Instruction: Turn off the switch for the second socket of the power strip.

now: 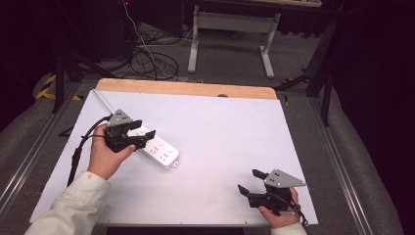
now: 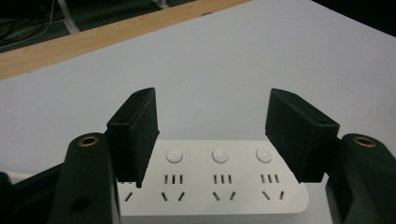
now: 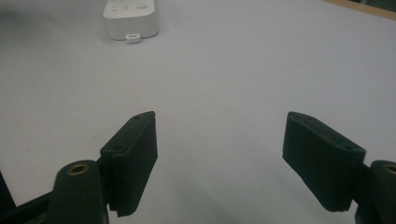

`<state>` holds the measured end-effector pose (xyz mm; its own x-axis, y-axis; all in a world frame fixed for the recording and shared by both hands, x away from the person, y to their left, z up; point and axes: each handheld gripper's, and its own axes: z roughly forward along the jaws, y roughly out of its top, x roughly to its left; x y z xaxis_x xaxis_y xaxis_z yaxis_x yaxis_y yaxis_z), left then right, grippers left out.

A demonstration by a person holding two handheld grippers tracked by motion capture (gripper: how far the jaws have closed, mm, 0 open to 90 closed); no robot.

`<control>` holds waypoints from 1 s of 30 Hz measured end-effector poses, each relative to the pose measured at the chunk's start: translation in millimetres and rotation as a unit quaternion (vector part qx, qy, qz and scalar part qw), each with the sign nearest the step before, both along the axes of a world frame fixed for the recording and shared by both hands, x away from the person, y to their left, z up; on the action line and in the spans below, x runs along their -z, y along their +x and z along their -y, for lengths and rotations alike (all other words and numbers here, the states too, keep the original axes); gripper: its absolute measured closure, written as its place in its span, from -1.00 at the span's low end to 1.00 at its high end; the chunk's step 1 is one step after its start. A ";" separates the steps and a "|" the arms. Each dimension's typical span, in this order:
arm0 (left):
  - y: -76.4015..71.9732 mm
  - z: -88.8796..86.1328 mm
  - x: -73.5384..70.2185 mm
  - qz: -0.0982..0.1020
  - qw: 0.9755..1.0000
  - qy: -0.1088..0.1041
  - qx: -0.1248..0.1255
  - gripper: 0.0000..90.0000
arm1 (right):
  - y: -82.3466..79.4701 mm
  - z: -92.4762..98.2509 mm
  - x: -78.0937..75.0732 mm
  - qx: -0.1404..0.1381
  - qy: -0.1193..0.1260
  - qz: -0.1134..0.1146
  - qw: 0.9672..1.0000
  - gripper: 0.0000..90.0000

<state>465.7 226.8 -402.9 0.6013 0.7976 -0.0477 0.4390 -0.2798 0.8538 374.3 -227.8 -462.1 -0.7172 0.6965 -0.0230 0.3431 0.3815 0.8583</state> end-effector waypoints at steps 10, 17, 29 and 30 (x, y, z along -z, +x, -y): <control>-15.3 -0.3 -12.9 0.002 1.000 -0.009 0.019 -0.45 | -0.3 -0.6 -0.4 0.000 0.000 0.000 1.000 -0.40; -34.5 -4.3 -21.9 0.025 0.999 0.015 0.032 -0.52 | -0.3 -0.3 -0.6 -0.001 0.001 0.002 1.000 -0.40; -68.5 -27.5 -25.4 0.011 0.998 -0.011 0.063 -0.67 | 2.1 -2.6 -1.5 -0.008 0.002 0.005 1.000 -0.41; -70.8 -30.7 -24.2 0.008 0.998 -0.014 0.067 -0.67 | 2.5 -3.1 -1.5 -0.009 0.002 0.006 1.000 -0.40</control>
<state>394.9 257.5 -378.7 0.7031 0.7088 -0.0580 0.3848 -0.3106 0.8691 376.9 -224.8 -460.5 -0.7294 0.6834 -0.0287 0.3258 0.3840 0.8640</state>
